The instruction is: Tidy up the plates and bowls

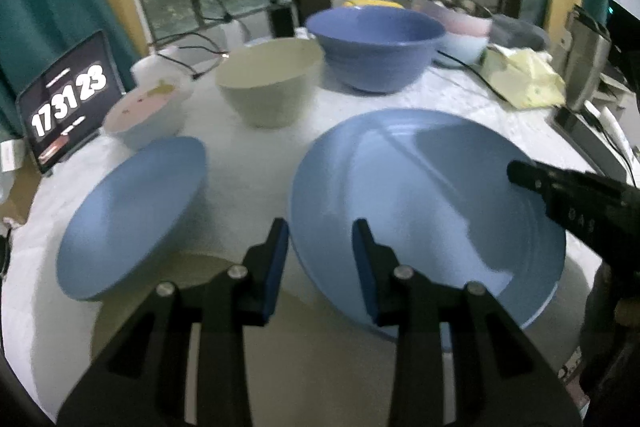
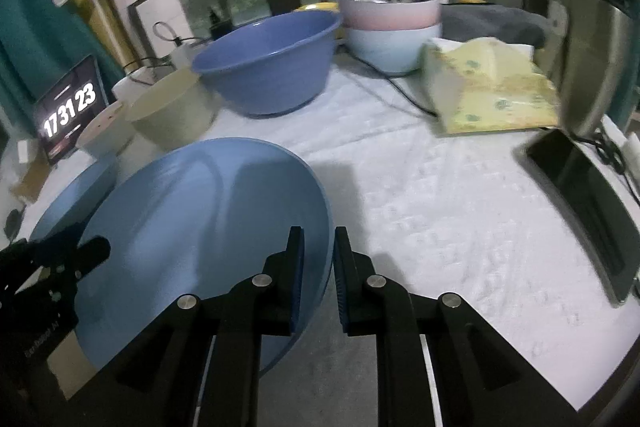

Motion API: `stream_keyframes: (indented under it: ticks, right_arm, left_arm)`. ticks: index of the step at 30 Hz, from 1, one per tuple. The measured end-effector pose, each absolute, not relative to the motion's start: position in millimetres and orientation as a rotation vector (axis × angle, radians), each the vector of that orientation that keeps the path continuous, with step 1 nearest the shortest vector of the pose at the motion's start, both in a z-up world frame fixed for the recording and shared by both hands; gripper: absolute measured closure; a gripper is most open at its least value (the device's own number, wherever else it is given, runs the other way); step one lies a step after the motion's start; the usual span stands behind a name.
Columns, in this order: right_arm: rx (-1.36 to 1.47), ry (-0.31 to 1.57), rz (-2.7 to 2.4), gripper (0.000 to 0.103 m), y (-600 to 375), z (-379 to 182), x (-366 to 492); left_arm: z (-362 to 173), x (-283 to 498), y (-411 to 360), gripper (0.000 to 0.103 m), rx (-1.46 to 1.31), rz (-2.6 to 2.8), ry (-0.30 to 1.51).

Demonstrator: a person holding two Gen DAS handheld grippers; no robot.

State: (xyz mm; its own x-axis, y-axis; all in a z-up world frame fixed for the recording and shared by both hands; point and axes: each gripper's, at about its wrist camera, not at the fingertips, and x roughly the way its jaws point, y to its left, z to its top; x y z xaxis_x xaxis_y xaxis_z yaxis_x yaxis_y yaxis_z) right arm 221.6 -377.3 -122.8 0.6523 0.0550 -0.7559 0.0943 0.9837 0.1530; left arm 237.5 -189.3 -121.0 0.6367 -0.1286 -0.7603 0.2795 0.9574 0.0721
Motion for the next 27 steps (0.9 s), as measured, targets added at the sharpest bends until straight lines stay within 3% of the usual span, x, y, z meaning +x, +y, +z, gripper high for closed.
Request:
stream_keyframes:
  ticks: [7, 17, 20, 22, 27]
  right_arm:
    - [0.170, 0.883, -0.070, 0.087, -387.6, -129.7, 222.9]
    - [0.155, 0.834, -0.129, 0.084, -388.2, -110.5, 212.2]
    - [0.150, 0.815, -0.128, 0.081, -383.3, -101.7, 207.6]
    - [0.145, 0.804, -0.119, 0.077, -376.5, -96.1, 203.8]
    - [0.120, 0.798, -0.077, 0.076, -352.7, -87.7, 196.1]
  left_arm:
    - [-129.2, 239.6, -207.5, 0.067, 0.219, -0.291, 0.899]
    - [-113.0, 231.1, -174.9, 0.067, 0.137, -0.241, 0.837]
    - [-106.3, 225.6, -164.6, 0.065, 0.112, -0.235, 0.812]
    - [-102.1, 221.2, -155.3, 0.056, 0.087, -0.230, 0.795]
    - [-93.1, 207.0, -127.5, 0.056, 0.040, -0.193, 0.753]
